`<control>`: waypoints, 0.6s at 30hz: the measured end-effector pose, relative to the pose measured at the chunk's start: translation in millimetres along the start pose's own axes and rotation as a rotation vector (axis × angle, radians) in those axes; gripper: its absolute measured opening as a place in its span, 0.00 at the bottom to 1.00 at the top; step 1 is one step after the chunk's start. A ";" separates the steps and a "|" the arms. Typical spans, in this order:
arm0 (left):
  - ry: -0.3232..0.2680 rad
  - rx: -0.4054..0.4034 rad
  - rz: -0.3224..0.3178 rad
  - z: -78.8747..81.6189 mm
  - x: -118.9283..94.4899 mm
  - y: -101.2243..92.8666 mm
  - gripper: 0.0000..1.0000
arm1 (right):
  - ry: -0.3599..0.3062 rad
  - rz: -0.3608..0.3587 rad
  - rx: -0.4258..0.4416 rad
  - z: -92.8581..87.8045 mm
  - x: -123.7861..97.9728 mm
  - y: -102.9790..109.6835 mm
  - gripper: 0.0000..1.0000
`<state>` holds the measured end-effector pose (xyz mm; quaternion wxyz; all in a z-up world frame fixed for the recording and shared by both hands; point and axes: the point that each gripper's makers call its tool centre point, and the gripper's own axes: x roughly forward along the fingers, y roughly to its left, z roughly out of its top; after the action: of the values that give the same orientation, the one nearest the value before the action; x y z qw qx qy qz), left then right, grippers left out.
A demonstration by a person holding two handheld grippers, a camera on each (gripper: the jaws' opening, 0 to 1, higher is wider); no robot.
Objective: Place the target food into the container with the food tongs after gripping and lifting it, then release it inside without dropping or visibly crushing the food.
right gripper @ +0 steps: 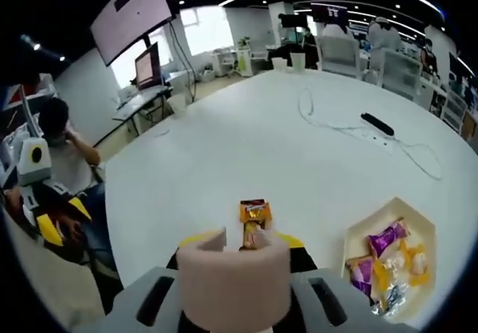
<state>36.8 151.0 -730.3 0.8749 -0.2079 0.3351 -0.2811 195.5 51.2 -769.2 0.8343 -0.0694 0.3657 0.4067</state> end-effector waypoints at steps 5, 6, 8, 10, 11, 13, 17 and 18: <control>0.003 -0.008 0.007 -2.2 -1.1 3.3 0.36 | 0.023 -0.012 -0.013 -5.8 5.9 -3.8 0.23; 0.002 -0.009 0.007 -2.3 -1.1 3.8 0.36 | 0.026 -0.016 -0.011 -6.8 6.8 -5.3 0.23; 0.005 -0.010 0.007 -2.5 -1.0 4.3 0.36 | 0.032 -0.017 -0.009 -8.4 8.2 -6.1 0.23; 0.007 -0.013 0.006 -2.8 -0.2 5.0 0.36 | 0.039 -0.023 -0.016 -10.2 9.6 -6.6 0.23; 0.007 -0.014 0.006 -2.8 0.2 5.2 0.36 | 0.041 -0.027 -0.017 -10.7 10.2 -7.4 0.24; 0.007 -0.015 0.005 -2.4 1.3 6.0 0.36 | 0.051 -0.031 -0.016 -12.6 12.5 -9.0 0.24; 0.007 -0.017 0.003 -2.1 3.0 7.2 0.36 | 0.071 -0.034 0.001 -15.9 16.7 -13.0 0.24; 0.008 -0.019 0.002 -2.5 3.6 8.1 0.36 | 0.070 -0.040 0.004 -15.2 17.4 -14.2 0.24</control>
<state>40.2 154.5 -738.2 0.8718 -0.2148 0.3416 -0.2776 204.4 46.5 -794.4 0.8292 -0.0889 0.3939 0.3865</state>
